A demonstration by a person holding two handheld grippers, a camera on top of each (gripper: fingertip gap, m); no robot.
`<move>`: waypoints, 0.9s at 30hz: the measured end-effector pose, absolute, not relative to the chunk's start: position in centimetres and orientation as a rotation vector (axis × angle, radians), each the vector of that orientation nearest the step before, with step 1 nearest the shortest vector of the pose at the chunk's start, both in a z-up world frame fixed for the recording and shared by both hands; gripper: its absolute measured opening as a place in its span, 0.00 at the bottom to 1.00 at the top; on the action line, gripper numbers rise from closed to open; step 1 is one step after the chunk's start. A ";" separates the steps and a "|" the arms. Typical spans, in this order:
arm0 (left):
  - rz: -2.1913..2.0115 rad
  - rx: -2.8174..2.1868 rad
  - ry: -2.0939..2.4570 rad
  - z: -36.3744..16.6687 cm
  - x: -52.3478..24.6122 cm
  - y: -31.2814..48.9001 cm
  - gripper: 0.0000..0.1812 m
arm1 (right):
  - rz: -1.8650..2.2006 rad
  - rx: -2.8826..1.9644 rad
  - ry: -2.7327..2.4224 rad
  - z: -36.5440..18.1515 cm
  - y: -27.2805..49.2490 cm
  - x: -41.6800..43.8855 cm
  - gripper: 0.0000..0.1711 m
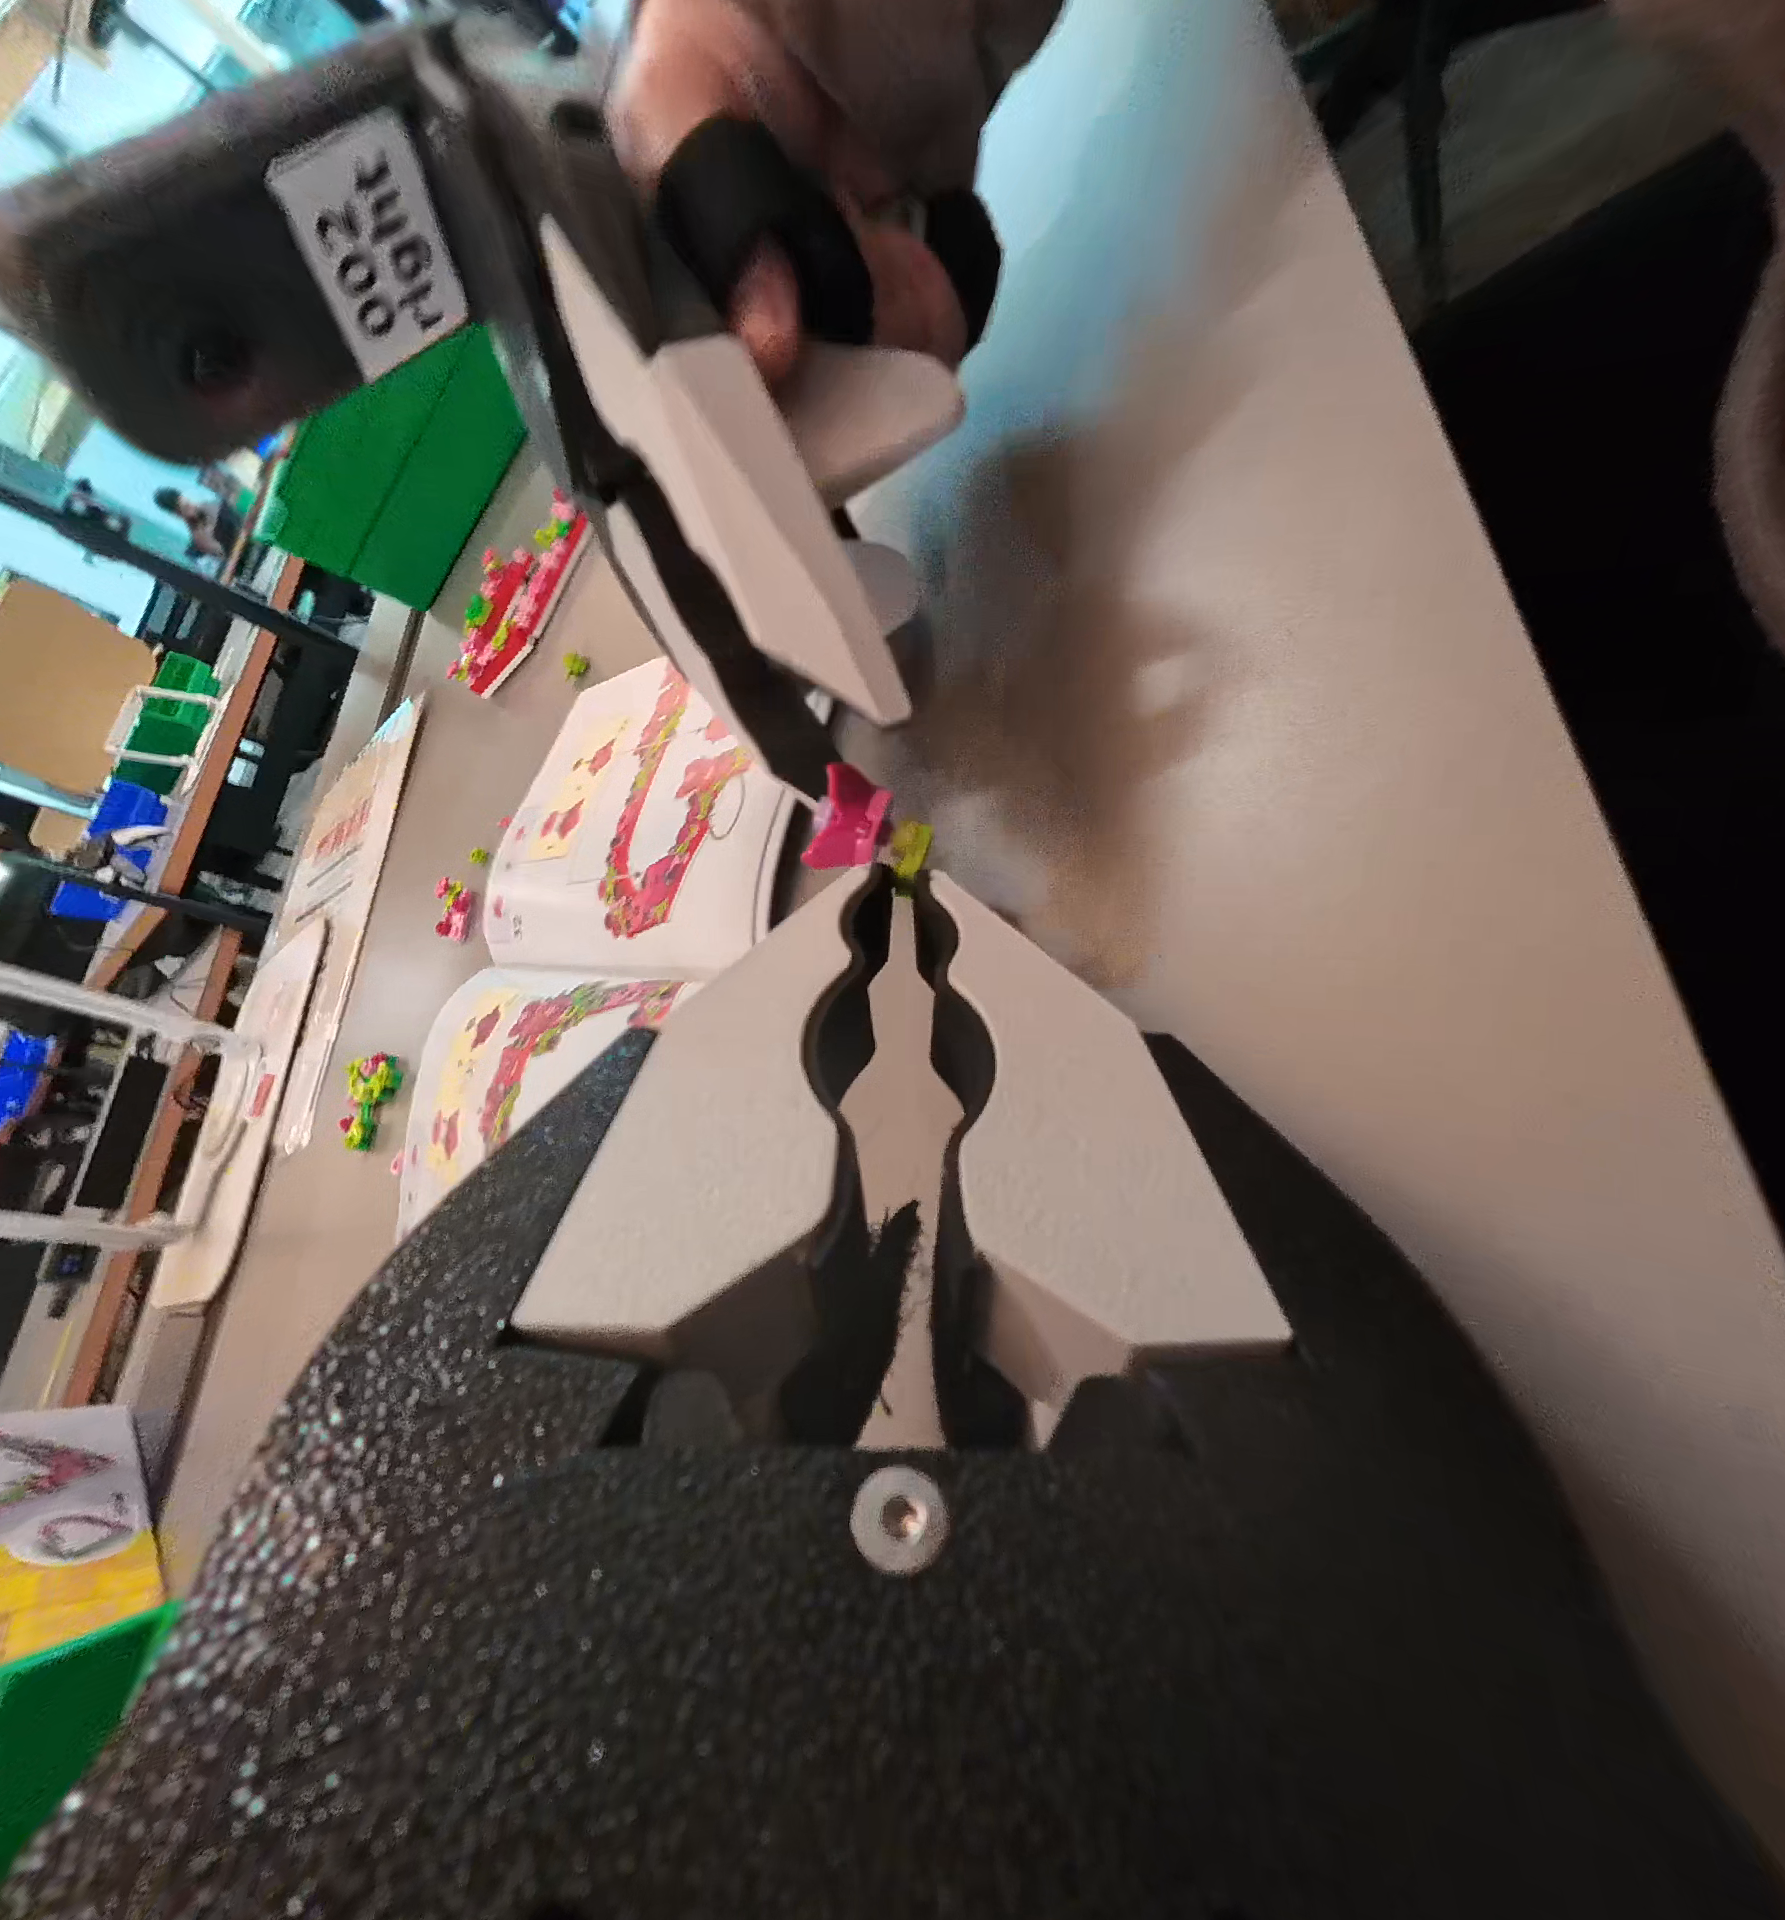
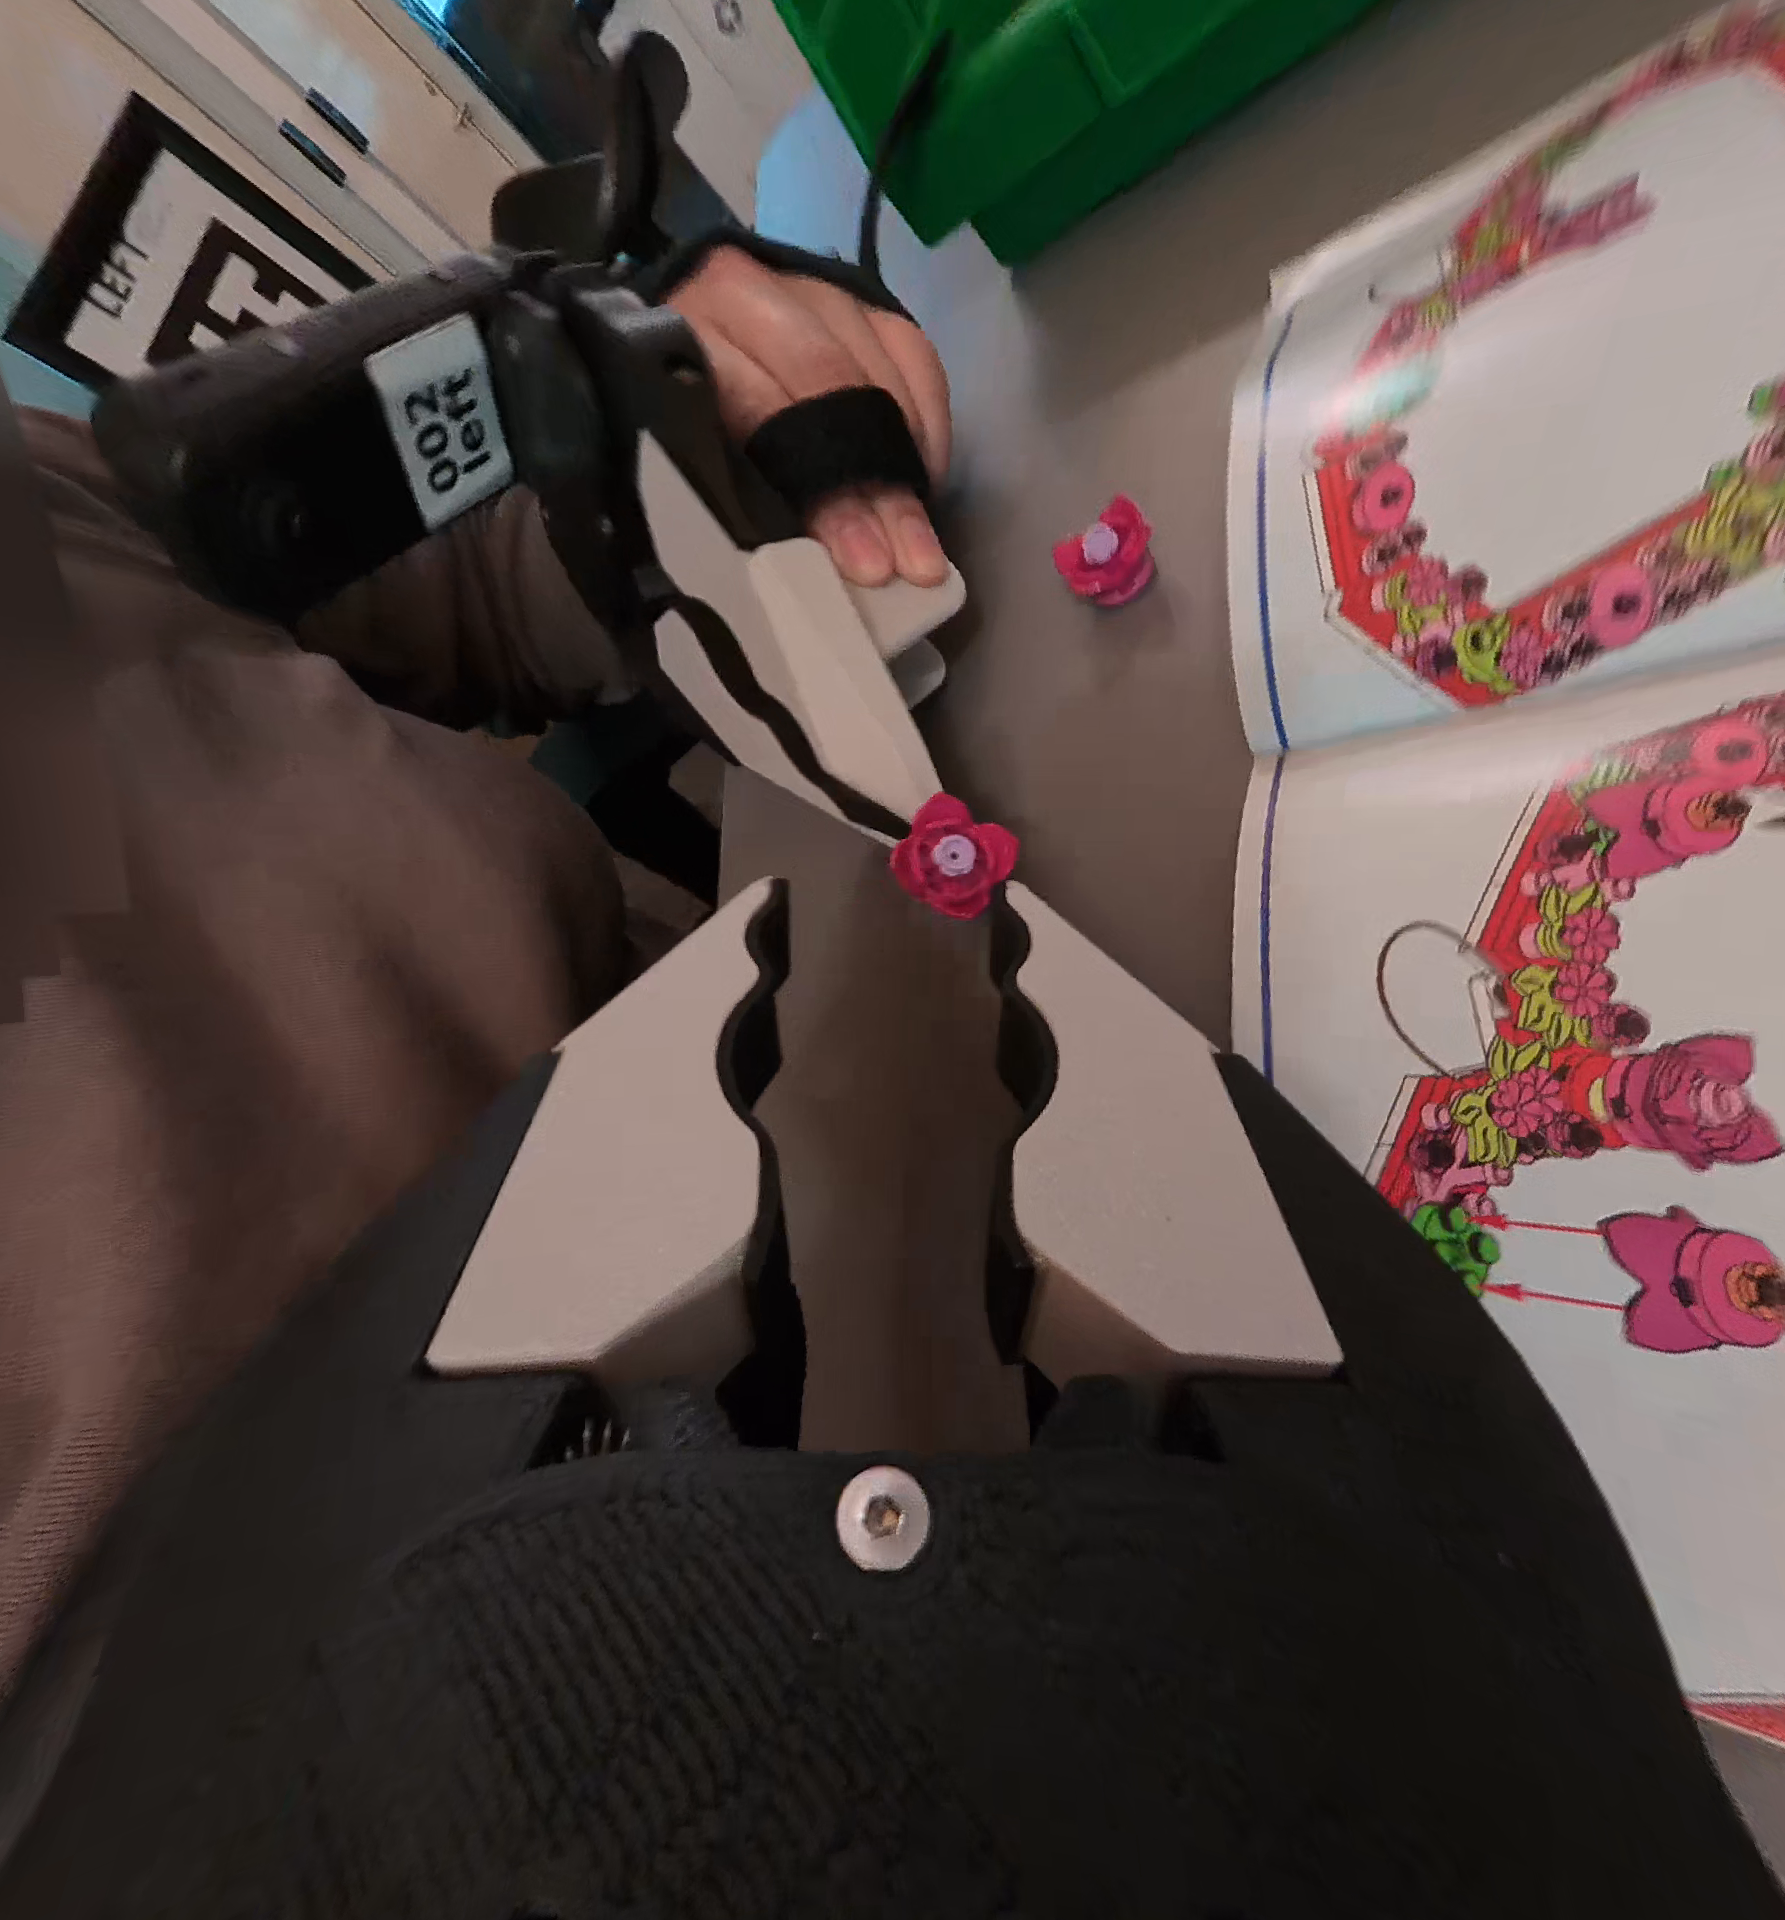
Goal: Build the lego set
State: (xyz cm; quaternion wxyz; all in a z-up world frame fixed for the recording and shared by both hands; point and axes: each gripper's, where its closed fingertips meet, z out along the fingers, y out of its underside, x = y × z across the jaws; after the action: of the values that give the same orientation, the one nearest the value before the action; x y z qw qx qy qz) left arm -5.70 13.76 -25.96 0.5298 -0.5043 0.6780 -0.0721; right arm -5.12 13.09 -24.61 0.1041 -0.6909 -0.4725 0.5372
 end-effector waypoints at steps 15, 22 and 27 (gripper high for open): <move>-0.430 -1.387 1.384 -24.1 -6.1 15.1 0.01 | 0.371 -1.214 -1.689 -23.6 16.0 -6.5 0.16; -0.430 -1.379 1.395 -24.1 -6.0 14.9 0.01 | 0.345 -1.171 -1.738 -23.9 15.6 -6.8 0.13; -0.319 -1.270 1.361 -23.4 -6.0 14.8 0.02 | 0.327 -1.135 -1.709 -23.3 15.9 -6.6 0.13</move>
State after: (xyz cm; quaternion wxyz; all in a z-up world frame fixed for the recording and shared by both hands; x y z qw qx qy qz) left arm -6.00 14.82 -23.38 0.5864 -0.5448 0.5837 -0.1367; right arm -6.62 15.90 -23.29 0.5074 -0.4707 -0.7090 0.1357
